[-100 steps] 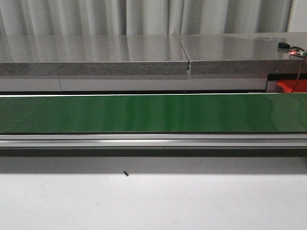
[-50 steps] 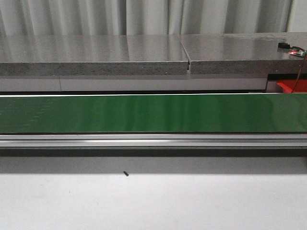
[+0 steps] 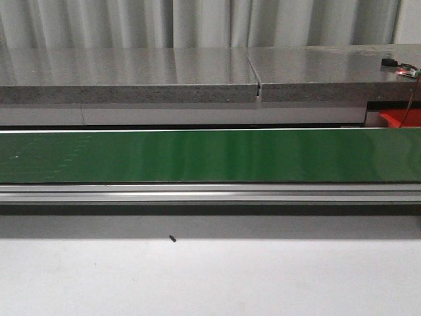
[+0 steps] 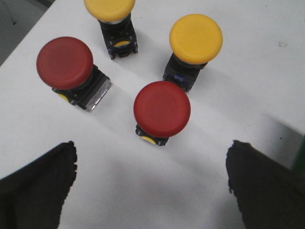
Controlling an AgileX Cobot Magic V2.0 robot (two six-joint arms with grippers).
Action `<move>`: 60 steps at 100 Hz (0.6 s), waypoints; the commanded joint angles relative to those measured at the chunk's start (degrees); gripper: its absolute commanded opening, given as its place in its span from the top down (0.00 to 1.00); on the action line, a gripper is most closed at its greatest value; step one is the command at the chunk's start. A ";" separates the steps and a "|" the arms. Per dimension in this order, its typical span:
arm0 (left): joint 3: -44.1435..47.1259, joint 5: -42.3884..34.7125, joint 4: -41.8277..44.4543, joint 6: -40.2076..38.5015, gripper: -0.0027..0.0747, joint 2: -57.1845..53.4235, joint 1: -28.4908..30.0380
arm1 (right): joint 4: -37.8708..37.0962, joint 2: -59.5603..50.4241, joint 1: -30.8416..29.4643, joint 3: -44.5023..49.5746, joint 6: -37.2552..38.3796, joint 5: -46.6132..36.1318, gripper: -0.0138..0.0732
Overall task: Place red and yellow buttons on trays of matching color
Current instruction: 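Move the left gripper over a red push-button on the table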
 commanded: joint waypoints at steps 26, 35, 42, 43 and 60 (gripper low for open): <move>-6.94 -3.25 0.12 0.00 0.16 4.04 -0.15 | 0.80 -0.50 0.07 -1.42 -0.52 -2.99 0.92; -8.05 -3.25 0.22 0.00 0.16 5.57 -0.15 | 0.80 -0.50 0.07 -1.42 -0.52 -2.99 0.92; -9.16 -3.25 0.22 0.00 0.16 6.86 -0.25 | 0.80 -0.50 0.07 -1.42 -0.52 -2.99 0.92; -9.34 -3.25 0.22 0.00 0.16 7.01 -0.25 | 0.80 -0.50 0.07 -1.42 -0.52 -2.99 0.92; -11.38 -3.25 0.22 0.00 0.16 8.69 -0.89 | 0.80 -0.50 0.07 -1.42 -0.52 -2.99 0.92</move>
